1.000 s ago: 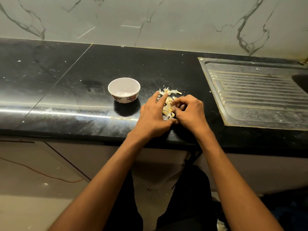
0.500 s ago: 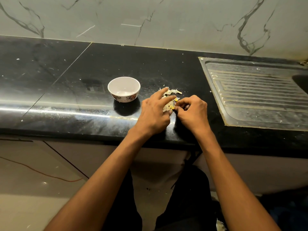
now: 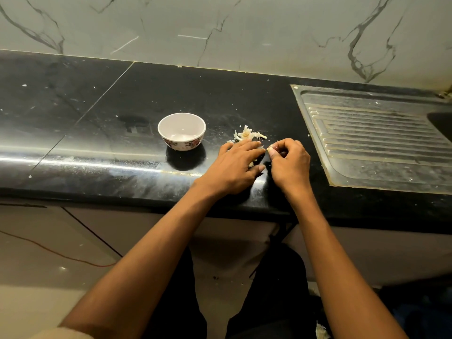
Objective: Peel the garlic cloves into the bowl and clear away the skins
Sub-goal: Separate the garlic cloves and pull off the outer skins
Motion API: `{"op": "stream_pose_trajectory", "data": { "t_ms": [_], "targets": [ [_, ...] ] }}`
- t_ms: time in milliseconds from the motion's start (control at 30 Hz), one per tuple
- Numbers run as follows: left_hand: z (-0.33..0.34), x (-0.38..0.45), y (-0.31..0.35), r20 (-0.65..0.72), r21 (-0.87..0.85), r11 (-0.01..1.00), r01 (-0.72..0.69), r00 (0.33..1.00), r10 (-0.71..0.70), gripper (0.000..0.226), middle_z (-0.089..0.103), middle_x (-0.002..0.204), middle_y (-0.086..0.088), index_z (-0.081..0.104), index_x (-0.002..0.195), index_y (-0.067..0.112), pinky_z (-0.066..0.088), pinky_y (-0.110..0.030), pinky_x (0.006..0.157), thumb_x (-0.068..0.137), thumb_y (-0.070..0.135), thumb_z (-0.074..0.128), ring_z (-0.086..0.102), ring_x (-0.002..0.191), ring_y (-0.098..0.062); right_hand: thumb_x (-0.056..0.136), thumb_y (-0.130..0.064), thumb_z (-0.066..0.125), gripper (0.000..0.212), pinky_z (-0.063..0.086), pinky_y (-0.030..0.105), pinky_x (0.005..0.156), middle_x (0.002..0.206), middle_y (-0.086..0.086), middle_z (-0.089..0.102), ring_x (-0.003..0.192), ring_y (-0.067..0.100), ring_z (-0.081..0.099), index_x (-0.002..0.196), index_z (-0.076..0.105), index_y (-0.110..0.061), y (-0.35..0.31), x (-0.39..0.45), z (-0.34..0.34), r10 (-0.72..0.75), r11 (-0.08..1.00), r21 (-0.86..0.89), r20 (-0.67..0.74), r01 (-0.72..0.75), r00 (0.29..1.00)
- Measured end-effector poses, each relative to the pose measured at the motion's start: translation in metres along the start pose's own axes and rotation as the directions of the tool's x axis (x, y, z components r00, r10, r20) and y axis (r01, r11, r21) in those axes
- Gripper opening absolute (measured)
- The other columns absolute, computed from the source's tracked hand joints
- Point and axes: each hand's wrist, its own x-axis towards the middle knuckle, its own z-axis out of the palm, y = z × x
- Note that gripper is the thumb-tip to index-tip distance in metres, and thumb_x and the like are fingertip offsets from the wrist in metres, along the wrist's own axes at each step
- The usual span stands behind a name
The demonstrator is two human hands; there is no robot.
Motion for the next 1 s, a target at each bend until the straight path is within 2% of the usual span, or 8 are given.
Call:
{"op": "stream_pose_trajectory", "data": {
  "t_ms": [100, 267, 367, 467, 600, 667, 767, 1000],
  "targets": [
    [0.001, -0.004, -0.004, -0.148, -0.078, 0.997, -0.001, 0.989, -0.011, 0.031, 0.066, 0.123, -0.002, 0.073, 0.110, 0.012, 0.044, -0.043, 0.102, 0.090, 0.032, 0.060, 0.059, 0.117, -0.025, 0.096, -0.013, 0.069, 0.011, 0.044, 0.025, 0.080, 0.102, 0.003, 0.062, 0.085, 0.014, 0.059, 0.087, 0.065, -0.018, 0.000, 0.000, 0.000, -0.001, 1.000, 0.021, 0.000, 0.001, 1.000],
    [-0.001, -0.010, -0.004, -0.303, -0.164, 0.983, 0.085, 0.944, -0.132, 0.010, 0.071, 0.098, -0.005, 0.076, 0.092, 0.006, 0.050, -0.047, 0.087, 0.084, 0.006, 0.070, 0.061, 0.096, -0.028, 0.094, -0.015, 0.071, 0.012, 0.047, 0.027, 0.078, 0.097, 0.005, 0.066, 0.081, 0.014, 0.060, 0.084, 0.066, -0.019, 0.002, 0.001, 0.002, -0.011, 1.000, 0.022, 0.014, 0.011, 1.000],
    [-0.005, -0.012, -0.003, -0.363, -0.198, 0.975, 0.097, 0.917, -0.165, 0.023, 0.071, 0.102, -0.005, 0.077, 0.092, 0.008, 0.052, -0.042, 0.090, 0.074, 0.004, 0.064, 0.062, 0.101, -0.026, 0.094, -0.015, 0.071, 0.011, 0.046, 0.022, 0.075, 0.097, 0.006, 0.067, 0.082, 0.014, 0.061, 0.085, 0.067, -0.019, 0.002, 0.001, 0.003, -0.013, 1.000, 0.019, 0.024, 0.012, 1.000],
    [-0.006, -0.012, -0.004, -0.407, -0.226, 0.967, 0.114, 0.891, -0.200, 0.040, 0.070, 0.120, -0.005, 0.077, 0.106, 0.011, 0.047, -0.040, 0.104, 0.071, 0.018, 0.061, 0.063, 0.115, -0.023, 0.095, -0.015, 0.070, 0.011, 0.040, 0.013, 0.067, 0.096, 0.005, 0.067, 0.081, 0.013, 0.060, 0.086, 0.067, -0.019, 0.002, 0.001, 0.003, -0.010, 1.000, 0.015, 0.036, 0.009, 0.999],
    [-0.005, -0.008, -0.004, -0.240, -0.225, 0.964, 0.140, 0.951, -0.195, 0.045, 0.068, 0.133, -0.005, 0.077, 0.115, 0.012, 0.045, -0.044, 0.110, 0.077, 0.034, 0.069, 0.062, 0.125, -0.021, 0.095, -0.015, 0.070, 0.010, 0.038, 0.011, 0.066, 0.096, 0.006, 0.068, 0.082, 0.014, 0.060, 0.086, 0.066, -0.019, 0.002, 0.002, 0.003, -0.025, 1.000, 0.009, 0.030, 0.024, 0.999],
    [-0.004, -0.008, -0.004, -0.215, -0.248, 0.956, 0.156, 0.954, -0.211, 0.036, 0.071, 0.126, -0.003, 0.079, 0.109, 0.012, 0.051, -0.042, 0.103, 0.080, 0.031, 0.071, 0.066, 0.117, -0.020, 0.095, -0.015, 0.071, 0.010, 0.037, 0.011, 0.067, 0.096, 0.006, 0.068, 0.081, 0.014, 0.060, 0.086, 0.067, -0.019, 0.002, 0.003, 0.003, -0.025, 1.000, 0.011, 0.029, 0.024, 0.999],
    [-0.005, -0.011, -0.005, -0.309, -0.289, 0.942, 0.172, 0.914, -0.262, 0.025, 0.074, 0.101, 0.000, 0.078, 0.096, 0.010, 0.057, -0.042, 0.085, 0.078, 0.026, 0.069, 0.069, 0.094, -0.020, 0.095, -0.015, 0.070, 0.009, 0.038, 0.011, 0.068, 0.096, 0.005, 0.067, 0.081, 0.013, 0.059, 0.087, 0.068, -0.018, 0.003, 0.003, 0.004, -0.028, 0.999, 0.017, 0.039, 0.028, 0.999],
    [-0.009, -0.013, -0.005, -0.374, -0.344, 0.920, 0.189, 0.871, -0.319, 0.020, 0.075, 0.097, -0.001, 0.079, 0.095, 0.010, 0.057, -0.034, 0.085, 0.075, 0.011, 0.076, 0.069, 0.090, -0.016, 0.095, -0.015, 0.070, 0.007, 0.043, 0.019, 0.072, 0.095, 0.005, 0.068, 0.083, 0.014, 0.061, 0.089, 0.069, -0.017, 0.003, 0.004, 0.005, -0.041, 0.998, 0.040, 0.045, 0.039, 0.998]
  ]
}}
